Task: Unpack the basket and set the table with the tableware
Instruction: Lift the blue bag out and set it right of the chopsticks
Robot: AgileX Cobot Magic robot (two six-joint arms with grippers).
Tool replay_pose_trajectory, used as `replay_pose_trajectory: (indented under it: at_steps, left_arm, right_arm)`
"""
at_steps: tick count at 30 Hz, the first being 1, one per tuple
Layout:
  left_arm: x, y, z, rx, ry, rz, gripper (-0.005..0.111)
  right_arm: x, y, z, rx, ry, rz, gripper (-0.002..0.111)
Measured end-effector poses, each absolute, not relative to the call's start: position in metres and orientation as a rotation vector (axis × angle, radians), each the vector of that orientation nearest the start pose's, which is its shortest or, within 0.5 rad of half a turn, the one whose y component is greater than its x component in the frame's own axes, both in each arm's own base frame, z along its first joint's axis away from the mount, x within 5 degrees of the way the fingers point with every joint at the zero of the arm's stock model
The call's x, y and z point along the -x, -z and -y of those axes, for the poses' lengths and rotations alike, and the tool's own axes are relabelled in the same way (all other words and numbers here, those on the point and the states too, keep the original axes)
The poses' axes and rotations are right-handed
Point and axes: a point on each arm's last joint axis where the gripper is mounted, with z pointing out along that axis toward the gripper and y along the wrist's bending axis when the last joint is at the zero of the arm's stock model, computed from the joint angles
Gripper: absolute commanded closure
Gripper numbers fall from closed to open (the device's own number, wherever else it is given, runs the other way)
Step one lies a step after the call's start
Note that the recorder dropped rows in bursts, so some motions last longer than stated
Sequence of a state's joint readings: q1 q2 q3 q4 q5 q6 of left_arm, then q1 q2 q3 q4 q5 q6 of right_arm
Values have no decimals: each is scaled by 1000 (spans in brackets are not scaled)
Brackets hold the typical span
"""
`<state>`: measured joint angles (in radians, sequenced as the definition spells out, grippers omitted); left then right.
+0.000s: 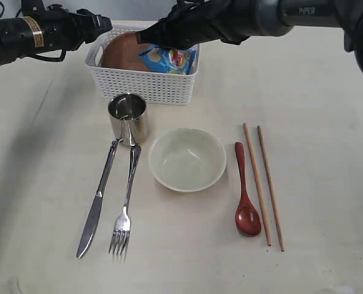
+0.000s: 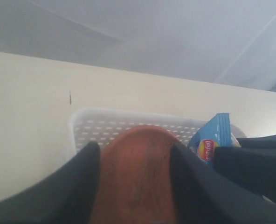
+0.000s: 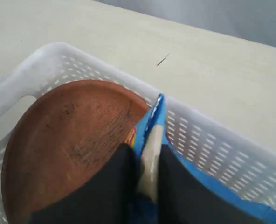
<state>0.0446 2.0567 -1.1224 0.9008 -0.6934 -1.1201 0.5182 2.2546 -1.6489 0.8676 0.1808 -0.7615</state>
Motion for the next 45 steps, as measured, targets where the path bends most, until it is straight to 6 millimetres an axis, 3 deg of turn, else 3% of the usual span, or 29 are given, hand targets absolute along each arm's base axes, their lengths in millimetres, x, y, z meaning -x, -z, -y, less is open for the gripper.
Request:
replay_pose_trajectory:
  at_steps: [7, 16, 18, 19, 22, 24, 26, 30, 32, 35, 45]
  left_arm:
    - [-424, -153, 27, 30, 710, -1954, 61]
    - [-424, -153, 27, 30, 710, -1954, 61]
    - [-424, -153, 27, 29, 711, -1953, 61]
    - [-424, -153, 27, 29, 711, -1953, 61]
    - [-424, -153, 27, 29, 711, -1953, 61]
    - [-424, -154, 27, 26, 718, -1946, 61]
    - [-423, -154, 28, 9, 730, -1938, 61]
    - [-421, -154, 32, -72, 737, -1945, 61]
    - [-420, -154, 33, -87, 742, -1943, 61]
    - [-420, -155, 33, -93, 745, -1941, 61]
    - [-419, -159, 35, -131, 747, -1931, 61]
  right_arm:
    - [-436, -167, -263, 542, -492, -2160, 109]
    - [-415, -253, -255, 639, -555, -2034, 109]
    - [-408, -277, -240, 688, -554, -2046, 109]
    - [-404, -290, -223, 704, -533, -2097, 109]
    - [-397, -304, -177, 710, -402, -2270, 109]
    - [-392, -301, -141, 656, -311, -2422, 109]
    - [-386, -272, -112, 591, -261, -2570, 109]
    - [-369, -200, -100, 541, -225, -2697, 108]
    - [-364, -175, -96, 512, -199, -2688, 108]
    - [-360, -164, -94, 495, -178, -2664, 108]
    - [-363, -162, -75, 405, -145, -2695, 105]
